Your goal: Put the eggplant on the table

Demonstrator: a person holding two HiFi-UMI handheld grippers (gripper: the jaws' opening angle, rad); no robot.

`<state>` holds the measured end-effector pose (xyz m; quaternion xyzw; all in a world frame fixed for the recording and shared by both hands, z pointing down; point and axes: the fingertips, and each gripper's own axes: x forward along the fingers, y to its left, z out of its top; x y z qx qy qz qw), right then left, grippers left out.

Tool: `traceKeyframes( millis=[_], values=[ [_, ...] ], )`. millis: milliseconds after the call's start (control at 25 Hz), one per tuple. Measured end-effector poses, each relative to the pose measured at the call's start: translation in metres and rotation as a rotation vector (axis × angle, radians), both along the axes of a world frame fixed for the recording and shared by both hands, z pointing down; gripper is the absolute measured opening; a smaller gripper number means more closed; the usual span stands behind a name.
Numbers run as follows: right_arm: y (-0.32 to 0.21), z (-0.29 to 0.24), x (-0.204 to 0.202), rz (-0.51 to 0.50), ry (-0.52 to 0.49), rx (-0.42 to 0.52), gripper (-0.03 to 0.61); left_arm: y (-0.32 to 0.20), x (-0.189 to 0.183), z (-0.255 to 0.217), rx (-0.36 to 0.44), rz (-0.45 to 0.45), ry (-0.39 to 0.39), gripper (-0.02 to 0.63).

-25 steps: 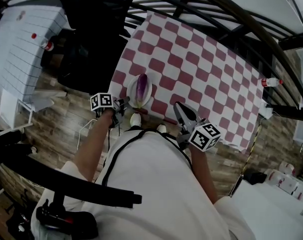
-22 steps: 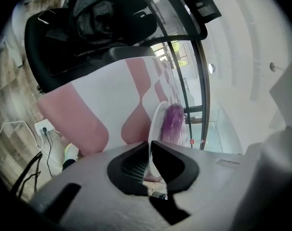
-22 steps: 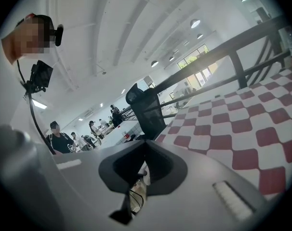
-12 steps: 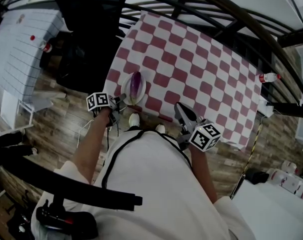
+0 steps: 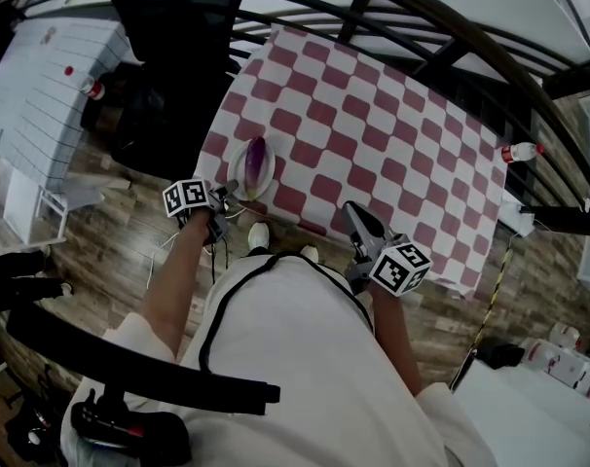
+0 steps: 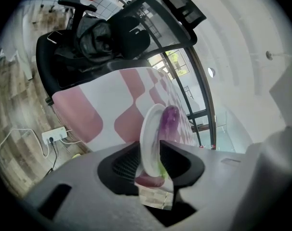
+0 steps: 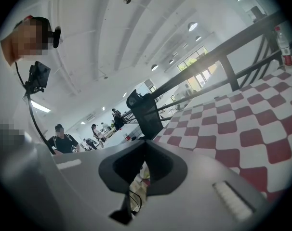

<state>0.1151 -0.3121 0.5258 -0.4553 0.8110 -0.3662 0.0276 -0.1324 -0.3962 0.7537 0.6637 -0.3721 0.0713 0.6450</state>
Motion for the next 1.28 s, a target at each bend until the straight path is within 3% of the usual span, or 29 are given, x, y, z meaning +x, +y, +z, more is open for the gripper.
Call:
traceKeyframes(
  millis=[120,480,760,920,1280],
  values=[
    [0.002,-0.003,0.006,-0.017,-0.004,0.016,0.008,0.007,0.001,-0.005,0.016,-0.011,-0.036,0.119],
    [0.004,-0.008,0.015,-0.091,-0.016,0.057,0.008,0.027,0.021,-0.05,0.106,-0.045,-0.021,0.063],
    [0.003,-0.012,0.015,-0.143,-0.023,0.07,0.008,0.031,0.019,-0.06,0.118,-0.104,-0.016,0.052],
    [0.002,-0.017,0.017,-0.158,-0.013,0.091,0.008,0.031,0.027,-0.083,0.178,-0.114,-0.006,0.008],
    [0.002,-0.035,0.008,-0.211,0.024,0.165,0.007,0.032,0.053,-0.163,0.379,-0.113,0.031,0.006]
  ],
)
